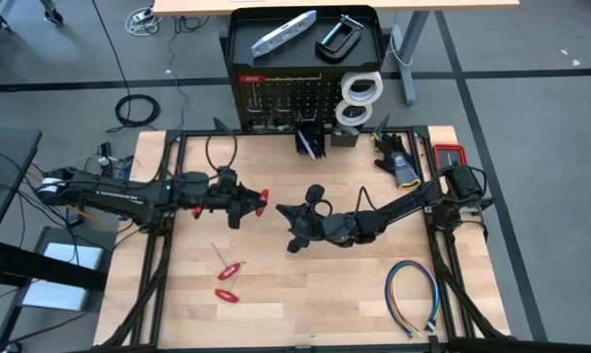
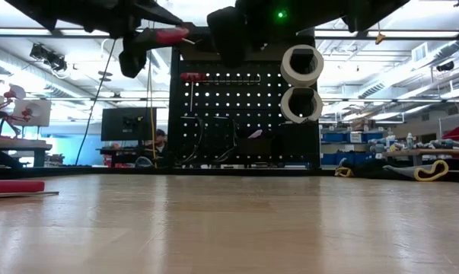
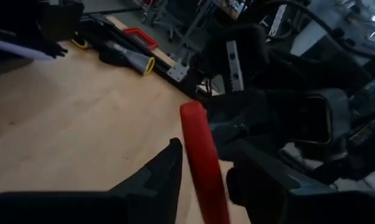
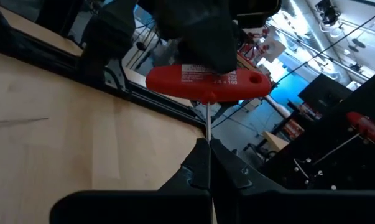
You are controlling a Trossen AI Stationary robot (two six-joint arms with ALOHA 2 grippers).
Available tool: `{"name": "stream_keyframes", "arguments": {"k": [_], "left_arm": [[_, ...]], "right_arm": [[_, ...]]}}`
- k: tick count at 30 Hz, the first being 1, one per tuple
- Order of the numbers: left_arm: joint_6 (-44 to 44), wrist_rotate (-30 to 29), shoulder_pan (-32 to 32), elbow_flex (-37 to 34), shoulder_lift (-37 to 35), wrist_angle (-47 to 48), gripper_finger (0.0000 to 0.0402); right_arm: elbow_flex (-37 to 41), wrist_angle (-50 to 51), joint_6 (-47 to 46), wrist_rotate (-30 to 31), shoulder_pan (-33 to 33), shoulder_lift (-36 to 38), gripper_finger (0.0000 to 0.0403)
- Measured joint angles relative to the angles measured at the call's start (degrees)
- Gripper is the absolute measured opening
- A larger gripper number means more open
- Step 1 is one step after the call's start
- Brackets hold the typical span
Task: Hang tools onto peg board
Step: Hang the red allen wrench on the peg board
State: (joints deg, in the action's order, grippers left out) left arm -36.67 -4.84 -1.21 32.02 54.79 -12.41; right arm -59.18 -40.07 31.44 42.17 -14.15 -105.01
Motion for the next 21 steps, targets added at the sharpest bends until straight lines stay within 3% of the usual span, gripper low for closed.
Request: {"name": "stream_keyframes", "arguments": {"k": [3, 7, 14, 21], "left_arm": [[1.80, 0.05, 0.13, -0.01, 0.01, 0.44, 0.0124], [4.35, 0.48, 0.13, -0.01, 0.20, 0.36, 0.0052], [5.06, -1.54, 0.08, 0.01, 0.80, 0.40, 0.0049], [5.13, -5.54, 0.13, -0.01, -0.55, 2.46, 0.0049]], "right_arm": [[-0.02, 0.15, 0.00, 0.08, 0.04, 0.00, 0.0007], [-0.02, 0.54, 0.00, 0.34, 0.04, 0.00, 0.0007], [0.04, 1.11, -0.22, 0.86, 0.04, 0.00, 0.0019], [-0.07, 7.56, -2.15, 4.12, 0.13, 1.60, 0.0096]]}}
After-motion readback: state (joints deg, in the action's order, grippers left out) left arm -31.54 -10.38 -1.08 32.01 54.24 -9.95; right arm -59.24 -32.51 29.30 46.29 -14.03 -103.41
